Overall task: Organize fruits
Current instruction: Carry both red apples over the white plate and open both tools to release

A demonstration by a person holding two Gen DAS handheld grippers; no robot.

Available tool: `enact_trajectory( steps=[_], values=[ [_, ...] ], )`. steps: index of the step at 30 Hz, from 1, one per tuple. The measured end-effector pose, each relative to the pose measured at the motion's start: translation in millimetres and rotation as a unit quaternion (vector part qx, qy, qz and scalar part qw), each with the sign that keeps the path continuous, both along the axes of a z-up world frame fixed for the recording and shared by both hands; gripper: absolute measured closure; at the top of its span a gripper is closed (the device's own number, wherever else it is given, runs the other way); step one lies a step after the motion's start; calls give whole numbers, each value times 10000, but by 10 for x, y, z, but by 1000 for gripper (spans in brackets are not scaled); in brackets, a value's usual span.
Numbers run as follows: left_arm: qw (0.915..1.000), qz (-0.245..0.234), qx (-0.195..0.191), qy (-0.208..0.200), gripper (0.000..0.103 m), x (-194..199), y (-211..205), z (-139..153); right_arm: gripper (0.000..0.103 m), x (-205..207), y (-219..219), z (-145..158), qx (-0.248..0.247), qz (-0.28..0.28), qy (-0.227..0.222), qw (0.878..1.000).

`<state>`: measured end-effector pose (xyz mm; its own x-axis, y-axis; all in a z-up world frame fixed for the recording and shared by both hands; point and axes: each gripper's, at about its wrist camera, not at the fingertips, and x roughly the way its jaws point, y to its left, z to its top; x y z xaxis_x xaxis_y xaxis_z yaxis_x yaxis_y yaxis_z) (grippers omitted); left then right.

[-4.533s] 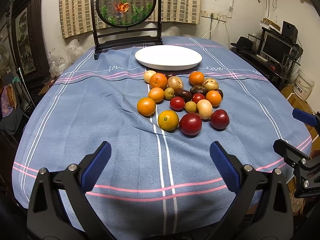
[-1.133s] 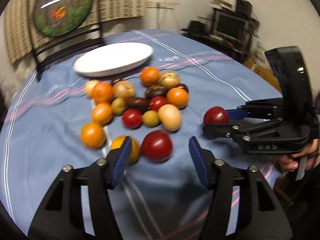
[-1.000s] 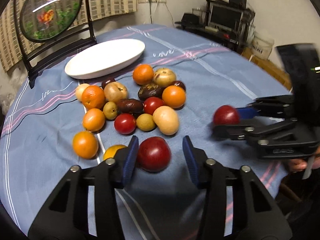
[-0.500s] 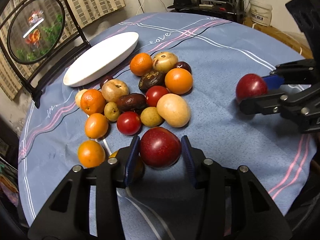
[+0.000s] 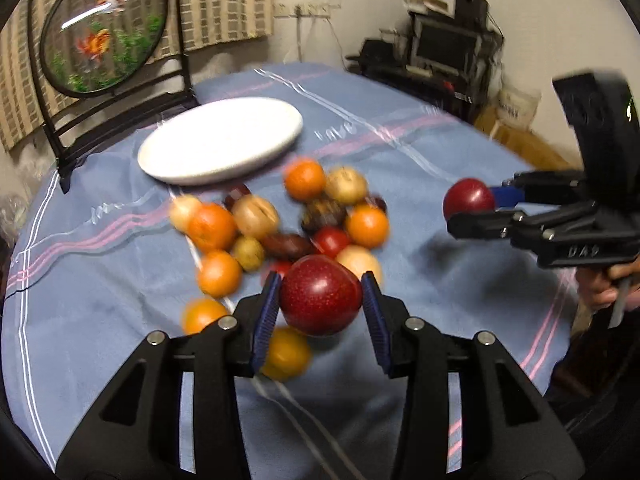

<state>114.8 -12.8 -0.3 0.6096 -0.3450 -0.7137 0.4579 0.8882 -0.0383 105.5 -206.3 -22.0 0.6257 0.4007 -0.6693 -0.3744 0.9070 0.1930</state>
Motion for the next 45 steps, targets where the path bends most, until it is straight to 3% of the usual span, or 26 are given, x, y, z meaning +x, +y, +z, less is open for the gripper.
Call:
enact_trajectory(
  steps=[5,8,11,16,25,26,27,28,30,34,38,41,45],
  values=[
    [9986,502,-80,-156,61,622,253,385,62,551,112,375,336,133,-216,9991],
    [9959,866,-256,-51,61,1258,380,487,62,1058,166,491,485,-36,-370,9981],
    [9935,1097,-308,62,61,1731,424,392,62,1628,278,412,362,-130,-326,9987],
    [9901,1274,-266,520,61,2371,415,22,62,2378,445,49,43,-265,209,9994],
    [9863,1410,-52,853,60,2745,421,-383,62,2693,625,-228,-444,-62,549,9975],
    [9860,1433,-19,849,60,2745,420,-388,62,2698,637,-231,-482,-54,557,9973],
    [9858,1442,-6,863,53,2734,414,-383,60,2687,653,-231,-541,-47,552,9970],
    [9858,1436,-44,873,31,2722,416,-364,58,2679,667,-224,-608,-38,534,9967],
    [9856,1585,-108,585,21,2602,450,-233,42,2614,669,-152,-700,-89,350,9969],
    [9856,1633,-238,363,18,2356,488,29,40,2376,648,96,-721,-166,-65,9972],
    [9838,1768,-304,-5,7,1760,589,275,40,1891,560,287,-512,-122,-225,9984],
    [9849,1716,-196,-83,4,1279,616,263,40,1362,484,296,-337,-51,-312,9989],
    [9850,1658,-459,-87,4,486,656,49,40,643,421,151,-192,-36,-391,9990]
  ],
)
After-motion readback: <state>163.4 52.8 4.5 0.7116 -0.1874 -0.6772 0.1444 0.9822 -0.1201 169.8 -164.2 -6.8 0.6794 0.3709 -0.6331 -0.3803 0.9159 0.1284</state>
